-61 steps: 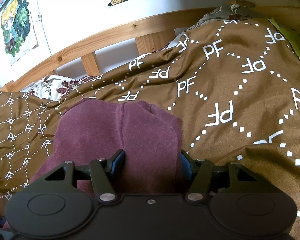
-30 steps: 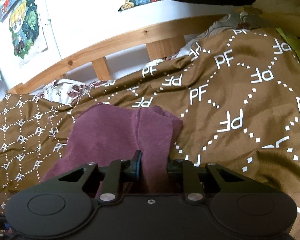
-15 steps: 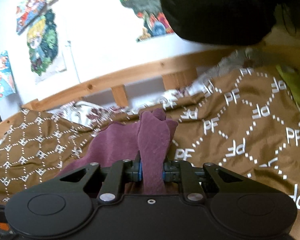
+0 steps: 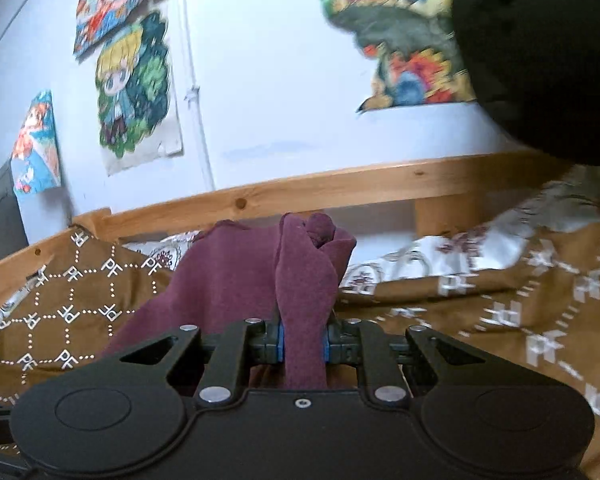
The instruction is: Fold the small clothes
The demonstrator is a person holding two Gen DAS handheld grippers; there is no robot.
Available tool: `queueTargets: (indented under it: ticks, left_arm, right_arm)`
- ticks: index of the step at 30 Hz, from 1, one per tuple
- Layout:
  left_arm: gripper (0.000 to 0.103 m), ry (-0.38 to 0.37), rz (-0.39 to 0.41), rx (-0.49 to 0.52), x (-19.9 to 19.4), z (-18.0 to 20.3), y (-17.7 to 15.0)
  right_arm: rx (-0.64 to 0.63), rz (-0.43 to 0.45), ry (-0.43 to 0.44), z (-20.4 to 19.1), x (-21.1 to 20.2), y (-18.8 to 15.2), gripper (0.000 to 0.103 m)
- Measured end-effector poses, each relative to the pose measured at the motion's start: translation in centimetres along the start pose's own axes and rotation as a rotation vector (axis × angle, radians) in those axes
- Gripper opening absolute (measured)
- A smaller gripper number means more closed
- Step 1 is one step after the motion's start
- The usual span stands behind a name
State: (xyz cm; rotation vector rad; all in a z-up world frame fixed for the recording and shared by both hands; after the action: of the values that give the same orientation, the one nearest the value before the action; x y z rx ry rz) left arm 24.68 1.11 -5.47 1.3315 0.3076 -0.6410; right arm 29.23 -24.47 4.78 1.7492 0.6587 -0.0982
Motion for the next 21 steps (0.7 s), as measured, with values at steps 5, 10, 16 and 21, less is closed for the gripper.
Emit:
queueTargets:
  ticks: [5,10,16,21]
  left_arm:
    - [0.053,0.026,-0.068,-0.100,3.2,-2.4,-0.5]
    - [0.055,0.039,-0.104,-0.143,4.5,-3.3,-1.0]
    - [0.059,0.036,-0.130,-0.187,4.4,-3.8,-1.4]
    - [0.069,0.063,-0.181,-0.240,5.0,-4.5,-2.0]
  right_arm:
    - [-0.029,-0.099,-0.015,-0.9,5.5,-0.4,0.017]
    - [-0.081,-0.167,-0.077,-0.7,7.5,-2.4,0.018]
    - [-0.071,-0.173,-0.158,-0.1,7.3,-3.2,0.042]
    - [-0.075,-0.172,-0.204,0.2,6.4,-3.6,0.071]
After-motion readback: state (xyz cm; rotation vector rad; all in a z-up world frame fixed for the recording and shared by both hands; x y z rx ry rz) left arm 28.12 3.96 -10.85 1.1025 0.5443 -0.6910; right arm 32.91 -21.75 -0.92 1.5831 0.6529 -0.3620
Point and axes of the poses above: each gripper's, at about its wrist camera, not at the fingertips, and x roughly the way its jaws point, z to its right, y to its top, the point moved 2 cm from there along x, roughly the way its jaws point, and after that the axes turned 4 degrees about y, right-handed, at the moved point
